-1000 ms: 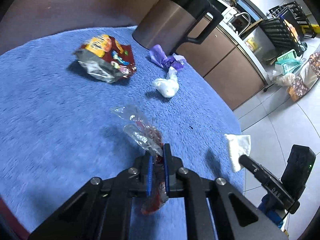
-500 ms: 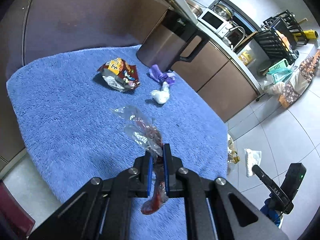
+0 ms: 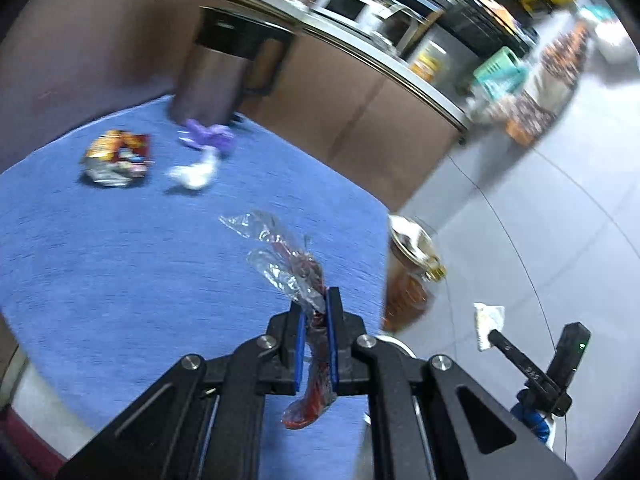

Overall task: Collect trash
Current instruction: 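Carry the tissue and clear wrapper over to the floor bin, then open both tools over the bin to drop the tissue and wrapper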

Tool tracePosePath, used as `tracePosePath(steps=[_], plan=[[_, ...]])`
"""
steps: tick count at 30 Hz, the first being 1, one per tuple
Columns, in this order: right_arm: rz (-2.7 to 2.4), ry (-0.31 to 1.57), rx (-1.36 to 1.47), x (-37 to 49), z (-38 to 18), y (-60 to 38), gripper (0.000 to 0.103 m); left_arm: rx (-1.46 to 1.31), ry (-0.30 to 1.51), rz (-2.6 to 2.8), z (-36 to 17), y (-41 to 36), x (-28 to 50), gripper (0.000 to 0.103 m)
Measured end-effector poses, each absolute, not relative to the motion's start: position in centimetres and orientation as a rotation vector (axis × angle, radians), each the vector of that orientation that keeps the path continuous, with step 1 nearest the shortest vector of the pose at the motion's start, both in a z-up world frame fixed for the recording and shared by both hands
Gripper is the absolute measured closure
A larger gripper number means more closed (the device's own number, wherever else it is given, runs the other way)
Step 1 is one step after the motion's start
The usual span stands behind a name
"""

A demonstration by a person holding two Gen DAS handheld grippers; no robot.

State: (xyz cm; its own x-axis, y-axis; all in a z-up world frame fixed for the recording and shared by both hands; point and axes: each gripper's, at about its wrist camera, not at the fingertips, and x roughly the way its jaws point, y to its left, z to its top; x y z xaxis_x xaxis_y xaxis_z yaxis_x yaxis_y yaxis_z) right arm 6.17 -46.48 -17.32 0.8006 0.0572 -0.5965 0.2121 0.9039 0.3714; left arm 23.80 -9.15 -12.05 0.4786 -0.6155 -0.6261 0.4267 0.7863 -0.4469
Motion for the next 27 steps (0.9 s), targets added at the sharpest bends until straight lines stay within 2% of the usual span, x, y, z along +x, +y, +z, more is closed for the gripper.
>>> tracePosePath(steps=[9, 18, 24, 27], plan=[[-0.183, 0.692, 0.517, 3.1, -21.4, -50.9, 0.095, -0.077, 0.923, -0.844, -12.8, -21.9, 20.4, 0.095], [-0.253, 0.766, 0.597, 2.0, -26.0, -53.9, 0.094, 0.082, 1.019, -0.99, -16.6, -33.5, 17.3, 0.094], [-0.277, 0.827, 0.656, 2.0, -29.4, -55.4, 0.09, 0.114, 1.082, -1.029, -19.3, -38.2, 17.1, 0.092], [-0.305, 0.856, 0.664, 2.1, -30.9, -56.0, 0.082, 0.121, 1.121, -1.047, -20.5, -39.6, 17.1, 0.09]])
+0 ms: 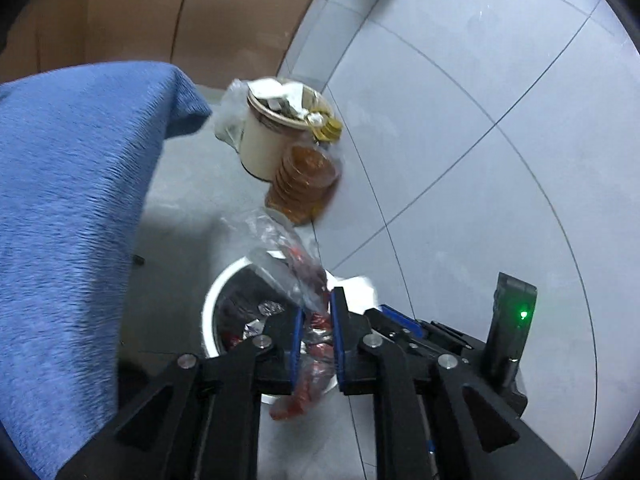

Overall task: Collect trash
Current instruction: 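Open both tools over the bin to drop the tissue and wrapper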

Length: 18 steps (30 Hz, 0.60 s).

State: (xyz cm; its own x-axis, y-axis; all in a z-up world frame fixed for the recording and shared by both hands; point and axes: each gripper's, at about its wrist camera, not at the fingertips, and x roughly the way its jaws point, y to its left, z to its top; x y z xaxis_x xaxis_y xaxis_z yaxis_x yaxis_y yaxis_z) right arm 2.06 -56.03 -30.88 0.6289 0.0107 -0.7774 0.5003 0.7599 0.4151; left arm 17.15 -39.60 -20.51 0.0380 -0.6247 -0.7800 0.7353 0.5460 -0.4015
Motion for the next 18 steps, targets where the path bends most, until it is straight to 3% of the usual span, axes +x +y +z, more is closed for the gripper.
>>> tracePosePath(steps=[3, 5, 6, 18], plan=[[-0.319, 0.864, 0.681, 1.8, -31.7, -56.4, 0.075, 0.121, 1.142, -1.065, -21.0, -39.8, 17.2, 0.085], [-0.329, 0.866, 0.68, 1.6, -31.8, -56.5, 0.072, 0.122, 1.135, -1.071, -20.9, -39.4, 17.2, 0.07], [-0.333, 0.868, 0.682, 1.6, -31.9, -56.6, 0.071, 0.12, 1.129, -1.069, -20.8, -39.4, 17.1, 0.068], [-0.332, 0.833, 0.637, 1.3, -29.5, -55.4, 0.07, 0.147, 0.971, -0.984, -17.2, -34.8, 16.6, 0.068]])
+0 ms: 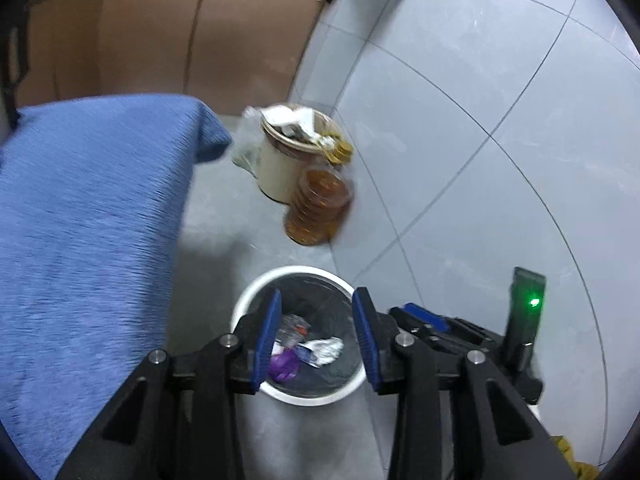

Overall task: Collect trash
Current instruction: 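Open both tools over the bin to drop the tissue and wrapper, then move both tools back toward the snack bag and tissue on the table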

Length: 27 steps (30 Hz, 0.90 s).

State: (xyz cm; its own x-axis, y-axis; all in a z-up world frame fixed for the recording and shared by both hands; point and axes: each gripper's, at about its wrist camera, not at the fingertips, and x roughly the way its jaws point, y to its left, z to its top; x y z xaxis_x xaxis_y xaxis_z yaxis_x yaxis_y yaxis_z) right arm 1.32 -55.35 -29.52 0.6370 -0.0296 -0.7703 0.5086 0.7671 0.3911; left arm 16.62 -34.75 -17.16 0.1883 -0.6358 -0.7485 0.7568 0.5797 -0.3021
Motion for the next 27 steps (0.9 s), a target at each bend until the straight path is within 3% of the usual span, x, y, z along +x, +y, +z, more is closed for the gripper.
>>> tracePosePath(steps=[10, 21, 27], plan=[[-0.284, 0.756, 0.545, 1.9, -23.5, -51.7, 0.064, 0.138, 0.807, -0.83, -13.1, -27.5, 16.2, 0.068], [-0.183, 0.685, 0.437, 4.2, -17.0, -45.7, 0.058, 0.119, 0.628, -0.616, -9.9, -19.2, 15.4, 0.058], [-0.12, 0.663, 0.382, 5.8, -14.5, -42.2, 0.048, 0.116, 0.584, -0.476, -9.3, -14.6, 15.2, 0.057]])
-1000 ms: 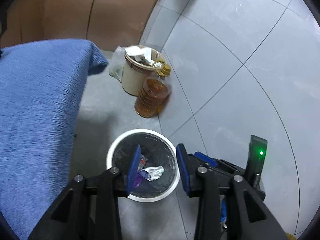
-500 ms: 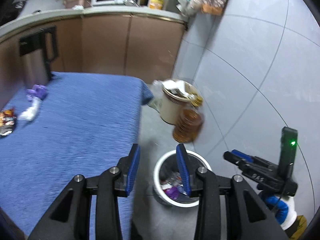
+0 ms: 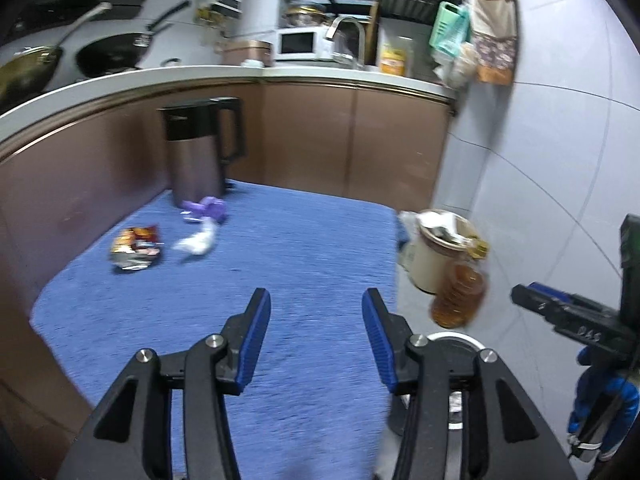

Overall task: Collect trash
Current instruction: 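Move both tools back toward the snack bag and tissue on the table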

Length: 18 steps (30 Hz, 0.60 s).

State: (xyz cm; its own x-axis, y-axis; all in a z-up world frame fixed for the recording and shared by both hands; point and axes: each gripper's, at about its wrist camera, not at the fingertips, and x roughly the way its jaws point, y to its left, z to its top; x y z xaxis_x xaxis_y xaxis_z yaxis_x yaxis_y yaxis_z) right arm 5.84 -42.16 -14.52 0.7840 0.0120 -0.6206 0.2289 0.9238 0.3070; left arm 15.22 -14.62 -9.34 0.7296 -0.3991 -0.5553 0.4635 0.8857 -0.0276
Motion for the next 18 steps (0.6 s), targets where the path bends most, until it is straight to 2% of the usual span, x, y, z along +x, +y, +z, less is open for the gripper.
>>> tracePosePath(steps=[5, 18], plan=[[-0.062, 0.655, 0.341, 7.4, -13.0, -38.7, 0.047, 0.106, 0.554, -0.387, -9.4, -11.2, 15.1, 0.049], [0.038, 0.666, 0.247, 9.8, -11.1, -32.2, 0.047, 0.055, 0.525, -0.307, -9.4, -5.2, 14.7, 0.047]])
